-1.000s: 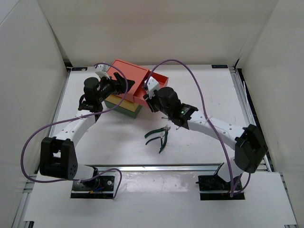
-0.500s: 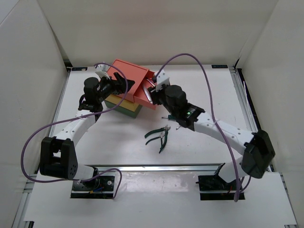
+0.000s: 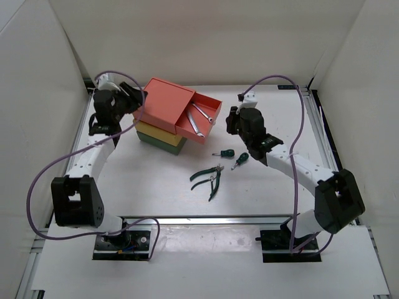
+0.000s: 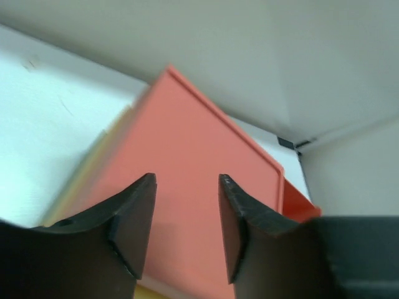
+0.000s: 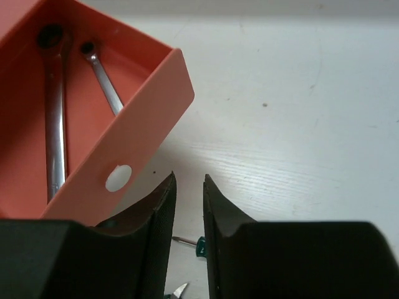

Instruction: Sort the tools into containers

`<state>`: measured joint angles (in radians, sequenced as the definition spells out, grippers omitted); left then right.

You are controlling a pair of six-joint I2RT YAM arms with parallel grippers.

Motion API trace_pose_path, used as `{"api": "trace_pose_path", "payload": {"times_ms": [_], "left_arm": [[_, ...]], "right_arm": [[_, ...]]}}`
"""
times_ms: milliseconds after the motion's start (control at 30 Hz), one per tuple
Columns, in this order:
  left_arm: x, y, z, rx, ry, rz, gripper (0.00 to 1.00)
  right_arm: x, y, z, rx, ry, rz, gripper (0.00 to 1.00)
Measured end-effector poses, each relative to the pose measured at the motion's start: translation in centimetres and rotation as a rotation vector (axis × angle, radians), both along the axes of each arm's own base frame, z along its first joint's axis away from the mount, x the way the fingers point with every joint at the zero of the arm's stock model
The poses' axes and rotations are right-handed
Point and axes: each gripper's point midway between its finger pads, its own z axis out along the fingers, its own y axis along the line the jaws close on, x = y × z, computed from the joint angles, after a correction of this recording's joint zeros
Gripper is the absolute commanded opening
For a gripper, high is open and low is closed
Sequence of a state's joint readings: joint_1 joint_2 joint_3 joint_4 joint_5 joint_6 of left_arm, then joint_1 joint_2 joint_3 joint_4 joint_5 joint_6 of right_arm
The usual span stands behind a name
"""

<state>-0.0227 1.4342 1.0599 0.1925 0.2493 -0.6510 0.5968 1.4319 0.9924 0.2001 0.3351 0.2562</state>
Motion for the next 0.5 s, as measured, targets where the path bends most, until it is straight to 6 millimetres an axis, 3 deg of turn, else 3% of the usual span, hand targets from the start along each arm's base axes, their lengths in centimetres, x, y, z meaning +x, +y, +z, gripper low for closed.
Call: {"api": "trace_pose_path", "payload": {"times_ms": [67,233,400,500], "left_arm": [[1.8,1.8,1.3,0.003,-0.007,0.05,0.45],[5.1,5.6,2.3,-0.008,0.0,0.125,0.41],[6.3,5.6,-1.2,-0.038,0.078,0.105,0.42],[7.2,5.2,-3.6,-0.049,0.137,0.08,0.41]], "right_arm": [[0.3,0.3,-1.1,0.025,0.037,0.013,0.27],[0.8,1.1,-3.8,0.067,0.124,0.057,0.32],[1.5,3.3,-5.4,0.12,0.192,0.141,0.31],[1.6,4.8,-5.2,0.16,0.21,0.192,0.3]]}}
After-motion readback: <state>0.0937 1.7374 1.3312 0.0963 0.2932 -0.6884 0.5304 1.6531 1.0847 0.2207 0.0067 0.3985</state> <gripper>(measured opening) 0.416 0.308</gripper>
